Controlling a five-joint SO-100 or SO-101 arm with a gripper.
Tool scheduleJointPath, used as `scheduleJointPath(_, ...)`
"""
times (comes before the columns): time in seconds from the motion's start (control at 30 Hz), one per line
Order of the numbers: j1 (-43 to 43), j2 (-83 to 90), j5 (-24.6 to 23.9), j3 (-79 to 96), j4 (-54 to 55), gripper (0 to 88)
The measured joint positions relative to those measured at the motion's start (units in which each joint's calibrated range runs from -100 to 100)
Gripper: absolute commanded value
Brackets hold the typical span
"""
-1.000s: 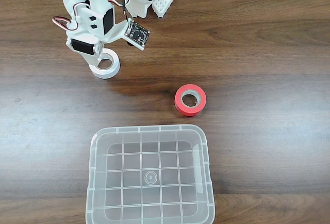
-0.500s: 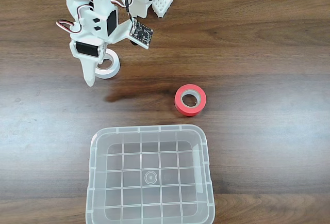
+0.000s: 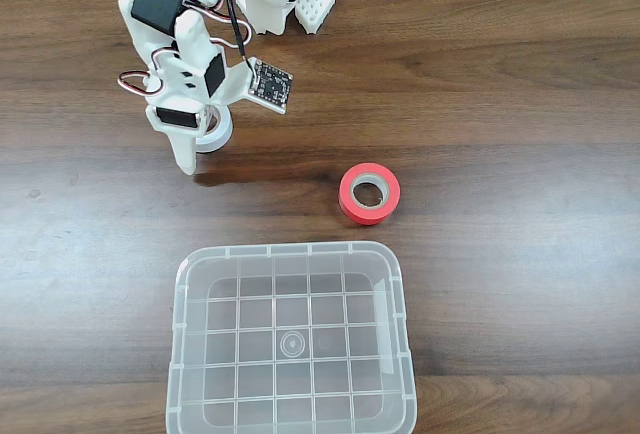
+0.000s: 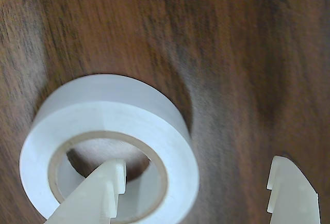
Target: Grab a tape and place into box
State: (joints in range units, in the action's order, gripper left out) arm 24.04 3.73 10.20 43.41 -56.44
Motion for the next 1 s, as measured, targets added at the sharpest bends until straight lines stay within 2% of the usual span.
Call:
scheduleJointPath(0.17, 0.00, -1.84, 0.00, 0.00, 1.86, 9.5)
scheduleJointPath(0.23, 0.00, -1.84, 0.00, 0.00, 2.20, 6.7)
scheduleJointPath(0.57, 0.00, -0.50, 0.00, -0.09, 0.93, 5.8)
scheduleJointPath(1.0, 0.00, 23.02, 0.52, -1.08, -11.44, 6.3)
